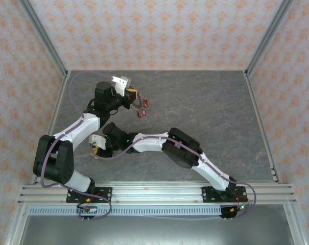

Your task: Put the keys on the keyring

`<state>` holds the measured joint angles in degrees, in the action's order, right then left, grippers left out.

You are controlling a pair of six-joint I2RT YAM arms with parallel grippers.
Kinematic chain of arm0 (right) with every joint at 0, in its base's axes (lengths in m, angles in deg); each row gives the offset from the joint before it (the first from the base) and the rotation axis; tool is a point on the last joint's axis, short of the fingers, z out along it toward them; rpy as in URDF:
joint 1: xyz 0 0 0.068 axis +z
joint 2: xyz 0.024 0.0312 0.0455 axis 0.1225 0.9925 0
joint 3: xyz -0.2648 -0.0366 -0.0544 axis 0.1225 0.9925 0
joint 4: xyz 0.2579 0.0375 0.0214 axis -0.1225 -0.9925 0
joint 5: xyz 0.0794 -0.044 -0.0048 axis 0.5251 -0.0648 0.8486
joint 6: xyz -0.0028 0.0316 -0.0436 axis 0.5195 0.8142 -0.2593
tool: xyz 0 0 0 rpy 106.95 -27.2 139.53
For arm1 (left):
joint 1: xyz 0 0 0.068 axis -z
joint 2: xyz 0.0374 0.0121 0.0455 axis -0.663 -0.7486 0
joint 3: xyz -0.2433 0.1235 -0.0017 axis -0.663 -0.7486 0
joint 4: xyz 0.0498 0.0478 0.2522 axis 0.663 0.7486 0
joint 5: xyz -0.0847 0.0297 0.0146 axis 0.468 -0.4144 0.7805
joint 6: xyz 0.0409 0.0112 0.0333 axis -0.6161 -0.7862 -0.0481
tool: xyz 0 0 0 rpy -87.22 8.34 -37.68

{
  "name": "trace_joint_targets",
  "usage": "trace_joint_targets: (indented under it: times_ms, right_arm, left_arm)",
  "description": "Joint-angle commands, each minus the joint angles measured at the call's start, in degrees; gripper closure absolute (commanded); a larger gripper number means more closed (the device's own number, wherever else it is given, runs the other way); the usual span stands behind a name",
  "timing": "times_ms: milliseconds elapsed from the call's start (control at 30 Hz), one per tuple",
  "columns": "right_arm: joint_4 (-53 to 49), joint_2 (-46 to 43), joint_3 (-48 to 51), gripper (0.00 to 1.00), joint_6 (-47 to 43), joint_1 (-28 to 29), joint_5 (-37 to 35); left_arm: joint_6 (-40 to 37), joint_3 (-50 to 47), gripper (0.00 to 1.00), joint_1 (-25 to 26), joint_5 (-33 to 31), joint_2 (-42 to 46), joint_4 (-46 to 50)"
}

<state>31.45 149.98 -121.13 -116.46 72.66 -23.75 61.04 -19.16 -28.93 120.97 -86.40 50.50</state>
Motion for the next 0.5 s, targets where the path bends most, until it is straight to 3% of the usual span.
trace_joint_targets:
  times_ms: [0, 200, 467]
  right_arm:
    - [-7.27, 2.74, -3.56, 0.78, 1.32, 0.58, 0.25]
    - [-8.80, 1.14, 1.38, 0.82, -0.17, 0.54, -5.44]
    - [3.51, -11.46, 23.93, 0.86, 5.25, -2.38, -10.07]
  left_arm:
    - [0.01, 2.20, 1.00, -0.43, 1.74, 2.27, -1.02]
    - [-0.75, 2.18, 1.00, -0.45, 1.89, 3.62, 1.10]
    - [-1.42, 1.25, 1.00, -0.47, 2.44, 6.60, 3.95]
